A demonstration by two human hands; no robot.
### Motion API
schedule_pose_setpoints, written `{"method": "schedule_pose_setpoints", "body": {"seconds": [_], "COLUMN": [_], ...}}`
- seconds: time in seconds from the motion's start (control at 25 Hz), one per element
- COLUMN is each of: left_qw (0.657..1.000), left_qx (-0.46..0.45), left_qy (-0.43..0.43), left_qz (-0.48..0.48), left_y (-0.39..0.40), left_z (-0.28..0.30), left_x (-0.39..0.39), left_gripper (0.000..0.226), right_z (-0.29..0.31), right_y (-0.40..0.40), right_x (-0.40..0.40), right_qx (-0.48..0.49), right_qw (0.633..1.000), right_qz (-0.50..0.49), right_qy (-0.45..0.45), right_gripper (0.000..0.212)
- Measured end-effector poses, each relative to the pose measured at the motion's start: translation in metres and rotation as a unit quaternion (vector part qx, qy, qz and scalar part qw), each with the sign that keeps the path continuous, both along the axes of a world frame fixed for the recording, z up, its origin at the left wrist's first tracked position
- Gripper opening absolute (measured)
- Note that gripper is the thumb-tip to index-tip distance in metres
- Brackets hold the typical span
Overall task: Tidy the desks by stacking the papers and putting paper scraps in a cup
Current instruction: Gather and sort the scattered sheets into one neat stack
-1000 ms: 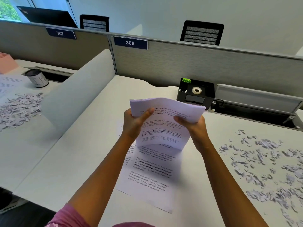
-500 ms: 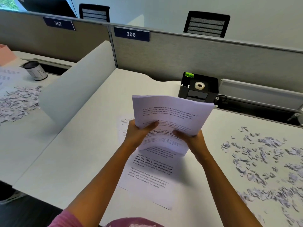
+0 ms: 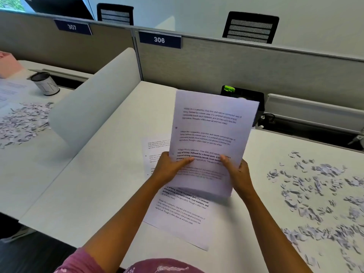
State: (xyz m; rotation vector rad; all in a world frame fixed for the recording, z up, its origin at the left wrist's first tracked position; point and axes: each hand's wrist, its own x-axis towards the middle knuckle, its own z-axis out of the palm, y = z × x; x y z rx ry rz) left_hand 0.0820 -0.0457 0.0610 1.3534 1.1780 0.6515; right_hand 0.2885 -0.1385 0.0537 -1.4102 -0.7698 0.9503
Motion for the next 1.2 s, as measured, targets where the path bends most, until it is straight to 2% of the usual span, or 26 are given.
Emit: {"method": "schedule_pose_setpoints", "body": {"seconds": [0.16, 0.36, 0.48, 0.6, 0.68, 0.8, 1.0, 1.2], "left_qw": [0.995, 0.972, 0.939, 0.915, 0.917, 0.932, 0.949, 0.958], "left_qx": [-0.013, 0.031, 0.019, 0.003, 0.006, 0.002, -0.003, 0.037], "left_qy": [0.089, 0.232, 0.342, 0.402, 0.399, 0.363, 0.316, 0.285], "left_qz": [-0.039, 0.007, 0.017, 0.013, 0.025, 0.021, 0.008, 0.003], "left_y": [-0.009, -0.027, -0.038, -0.047, -0.049, -0.046, -0.038, -0.030], "left_z": [-0.007, -0.022, -0.027, -0.026, -0.027, -0.028, -0.025, -0.024], "left_x": [-0.009, -0.014, -0.013, -0.010, -0.009, -0.008, -0.014, -0.016], "left_gripper": [0.053, 0.049, 0.056, 0.049, 0.045, 0.043, 0.035, 0.030], "right_z": [-0.023, -0.042, -0.045, -0.046, -0.048, -0.050, -0.044, -0.039], "right_y": [-0.022, -0.049, -0.060, -0.066, -0.065, -0.062, -0.060, -0.061], "right_x": [-0.001, -0.023, -0.040, -0.058, -0.062, -0.063, -0.060, -0.054], "right_qx": [-0.062, -0.119, -0.158, -0.218, -0.252, -0.266, -0.224, -0.169], "right_qw": [0.998, 0.992, 0.981, 0.937, 0.928, 0.936, 0.962, 0.976], "right_qz": [-0.025, -0.045, -0.055, -0.093, -0.086, -0.065, -0.055, -0.067], "right_qy": [0.002, -0.028, -0.102, -0.255, -0.263, -0.224, -0.143, -0.119], "right_gripper": [0.023, 0.017, 0.022, 0.038, 0.047, 0.051, 0.045, 0.032]}}
